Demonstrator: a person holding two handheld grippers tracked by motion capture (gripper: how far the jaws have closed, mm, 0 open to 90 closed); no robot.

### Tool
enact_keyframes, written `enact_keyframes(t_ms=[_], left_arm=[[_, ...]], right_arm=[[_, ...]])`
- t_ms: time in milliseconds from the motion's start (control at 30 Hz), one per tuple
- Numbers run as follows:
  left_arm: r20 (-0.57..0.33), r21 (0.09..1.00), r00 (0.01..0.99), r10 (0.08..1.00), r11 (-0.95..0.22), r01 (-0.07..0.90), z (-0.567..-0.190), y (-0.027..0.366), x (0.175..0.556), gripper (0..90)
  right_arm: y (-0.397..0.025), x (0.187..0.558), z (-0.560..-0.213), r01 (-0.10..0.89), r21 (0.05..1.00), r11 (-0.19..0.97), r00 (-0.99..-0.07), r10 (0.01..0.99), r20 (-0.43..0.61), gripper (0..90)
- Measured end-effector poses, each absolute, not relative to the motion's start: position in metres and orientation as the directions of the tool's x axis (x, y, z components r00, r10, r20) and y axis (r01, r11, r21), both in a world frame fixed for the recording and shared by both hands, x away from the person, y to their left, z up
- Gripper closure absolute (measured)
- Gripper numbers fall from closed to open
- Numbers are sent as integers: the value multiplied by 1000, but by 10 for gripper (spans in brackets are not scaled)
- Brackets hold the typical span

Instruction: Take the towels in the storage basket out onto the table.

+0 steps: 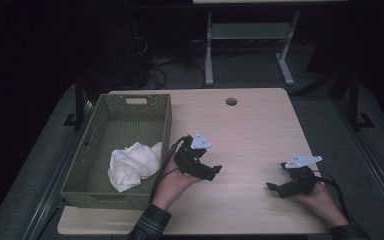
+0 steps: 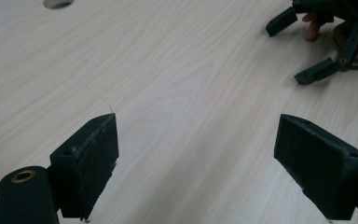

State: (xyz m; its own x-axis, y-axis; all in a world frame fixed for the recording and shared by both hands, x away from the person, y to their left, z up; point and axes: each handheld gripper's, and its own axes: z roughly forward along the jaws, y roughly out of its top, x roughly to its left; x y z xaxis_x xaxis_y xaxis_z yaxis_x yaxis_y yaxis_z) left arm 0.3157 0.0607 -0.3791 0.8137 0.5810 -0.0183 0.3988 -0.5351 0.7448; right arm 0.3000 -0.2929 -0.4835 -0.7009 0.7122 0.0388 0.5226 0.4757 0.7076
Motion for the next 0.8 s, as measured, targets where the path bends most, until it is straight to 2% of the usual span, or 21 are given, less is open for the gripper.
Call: enact_keyframes(t_ms=[800], left_arm=[[-7,769,806,592,-511,383,-343,95,332,131]], right_arm=[[-293,300,-483,523,708,475,-700,713,39,30]])
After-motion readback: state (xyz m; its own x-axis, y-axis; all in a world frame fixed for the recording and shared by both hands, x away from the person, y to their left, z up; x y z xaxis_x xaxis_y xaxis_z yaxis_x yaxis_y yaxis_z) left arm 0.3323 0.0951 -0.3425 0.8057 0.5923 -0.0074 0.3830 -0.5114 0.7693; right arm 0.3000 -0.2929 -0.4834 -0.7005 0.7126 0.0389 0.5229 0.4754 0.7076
